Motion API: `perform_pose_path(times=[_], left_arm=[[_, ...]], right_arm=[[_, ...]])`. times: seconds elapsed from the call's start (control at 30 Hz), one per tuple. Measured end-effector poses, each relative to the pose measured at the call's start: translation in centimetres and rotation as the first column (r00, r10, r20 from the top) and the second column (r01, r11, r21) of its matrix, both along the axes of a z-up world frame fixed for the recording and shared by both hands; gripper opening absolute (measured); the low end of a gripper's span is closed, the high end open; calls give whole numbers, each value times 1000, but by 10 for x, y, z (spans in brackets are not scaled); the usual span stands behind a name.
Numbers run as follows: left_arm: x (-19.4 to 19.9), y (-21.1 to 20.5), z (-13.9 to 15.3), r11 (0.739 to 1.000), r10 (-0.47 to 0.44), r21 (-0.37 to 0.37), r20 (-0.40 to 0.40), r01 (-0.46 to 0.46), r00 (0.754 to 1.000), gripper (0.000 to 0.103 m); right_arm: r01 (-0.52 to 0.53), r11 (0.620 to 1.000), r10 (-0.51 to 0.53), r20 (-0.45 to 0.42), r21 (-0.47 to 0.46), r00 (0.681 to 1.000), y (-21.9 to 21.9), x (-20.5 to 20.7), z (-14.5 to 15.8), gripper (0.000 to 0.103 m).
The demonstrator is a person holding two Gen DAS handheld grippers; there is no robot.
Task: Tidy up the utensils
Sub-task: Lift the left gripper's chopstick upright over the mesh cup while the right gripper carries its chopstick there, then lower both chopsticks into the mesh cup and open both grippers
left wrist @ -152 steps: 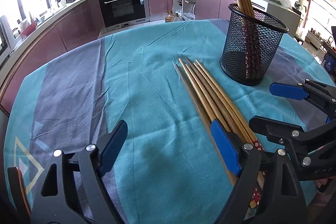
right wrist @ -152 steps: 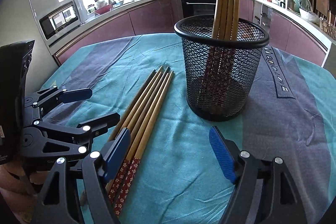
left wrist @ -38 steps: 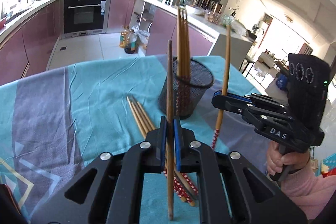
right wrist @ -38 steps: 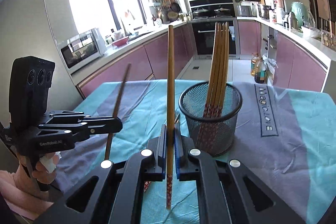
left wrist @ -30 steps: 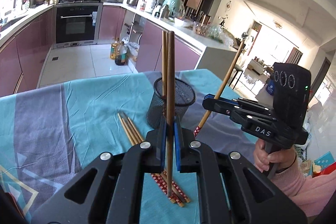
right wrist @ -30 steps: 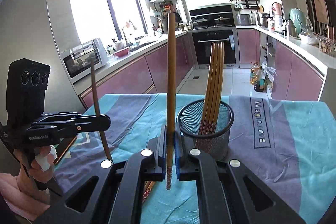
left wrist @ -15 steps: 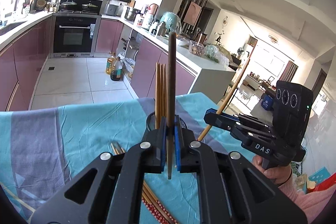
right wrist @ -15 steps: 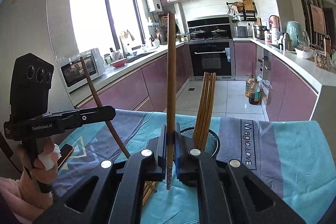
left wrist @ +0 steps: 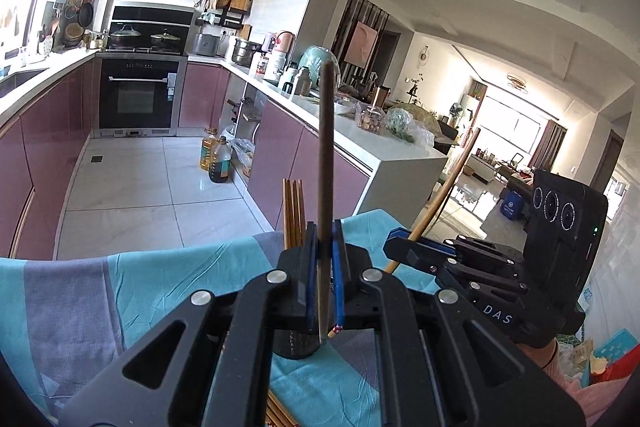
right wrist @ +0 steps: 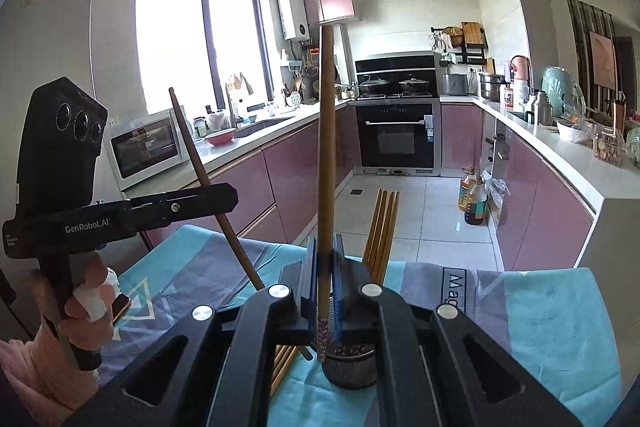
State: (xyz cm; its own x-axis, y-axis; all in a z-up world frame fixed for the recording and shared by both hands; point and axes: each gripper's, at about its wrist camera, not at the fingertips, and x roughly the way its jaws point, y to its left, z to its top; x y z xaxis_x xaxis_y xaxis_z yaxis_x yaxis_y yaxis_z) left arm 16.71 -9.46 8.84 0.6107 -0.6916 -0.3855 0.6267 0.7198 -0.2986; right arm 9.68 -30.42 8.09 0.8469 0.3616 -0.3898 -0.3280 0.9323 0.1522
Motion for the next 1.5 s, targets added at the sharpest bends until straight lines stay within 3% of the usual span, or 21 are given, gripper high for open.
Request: perform_pose_path(times=[0.43, 1.5], left_arm=[[3, -16, 10, 997, 46, 62, 69, -50, 997, 7], [19, -46, -20, 971, 18, 239, -19, -13, 1000, 7]], right_arm=[[32, 999, -32, 15, -19, 999, 1, 14, -2, 6], [45, 998, -48, -107, -33, 993, 3, 40, -38, 6]])
